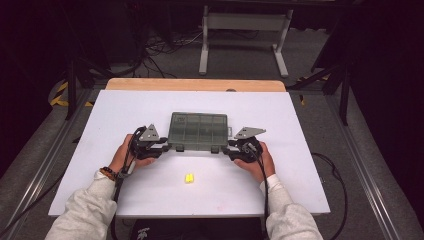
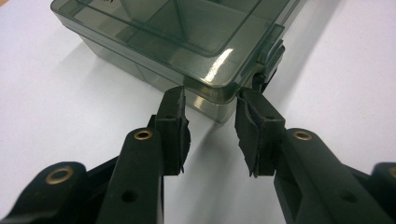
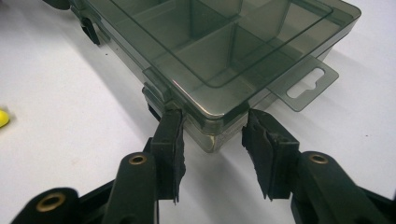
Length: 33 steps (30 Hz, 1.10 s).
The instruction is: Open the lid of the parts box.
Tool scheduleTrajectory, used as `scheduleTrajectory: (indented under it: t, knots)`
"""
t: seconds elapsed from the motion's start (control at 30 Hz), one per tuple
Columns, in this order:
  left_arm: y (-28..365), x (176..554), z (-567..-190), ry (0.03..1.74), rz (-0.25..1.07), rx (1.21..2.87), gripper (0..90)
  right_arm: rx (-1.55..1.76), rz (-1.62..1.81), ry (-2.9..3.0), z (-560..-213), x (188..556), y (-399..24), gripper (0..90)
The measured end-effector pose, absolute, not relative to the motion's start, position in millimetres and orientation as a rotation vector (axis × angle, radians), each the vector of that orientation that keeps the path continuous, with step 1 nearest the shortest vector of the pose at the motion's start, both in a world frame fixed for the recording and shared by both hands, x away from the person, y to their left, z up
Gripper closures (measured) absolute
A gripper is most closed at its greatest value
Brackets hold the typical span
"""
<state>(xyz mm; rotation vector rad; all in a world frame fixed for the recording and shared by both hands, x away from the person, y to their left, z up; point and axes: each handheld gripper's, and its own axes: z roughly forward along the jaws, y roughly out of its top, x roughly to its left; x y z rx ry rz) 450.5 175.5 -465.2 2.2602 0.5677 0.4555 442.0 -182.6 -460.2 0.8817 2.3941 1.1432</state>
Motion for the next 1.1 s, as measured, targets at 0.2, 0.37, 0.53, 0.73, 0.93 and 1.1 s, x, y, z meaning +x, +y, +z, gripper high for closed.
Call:
scheduleTrajectory:
  t: [0.2,0.37,0.53,0.73,0.93,1.1]
  knots:
    - [175.5,450.3,-464.8,0.568,0.464,2.259,64.5,0.868,1.146,2.38,-457.5,439.6,-182.2,63.8]
    - [177.5,448.6,-462.4,0.558,0.461,2.251,63.6,0.864,1.152,2.367,-457.0,439.1,-182.9,64.9]
    - [182.4,446.6,-458.5,0.579,0.484,2.227,60.9,0.86,1.168,2.33,-453.6,436.7,-184.5,67.1]
    - [184.9,445.4,-453.3,0.585,0.539,2.182,55.8,0.839,1.175,2.283,-449.0,433.3,-184.6,69.2]
    - [184.8,447.6,-444.7,0.605,0.596,2.112,52.5,0.785,1.143,2.221,-441.0,427.8,-181.5,73.8]
    - [182.5,451.4,-439.6,0.597,0.667,2.096,51.5,0.756,1.128,2.152,-437.3,426.9,-182.0,74.8]
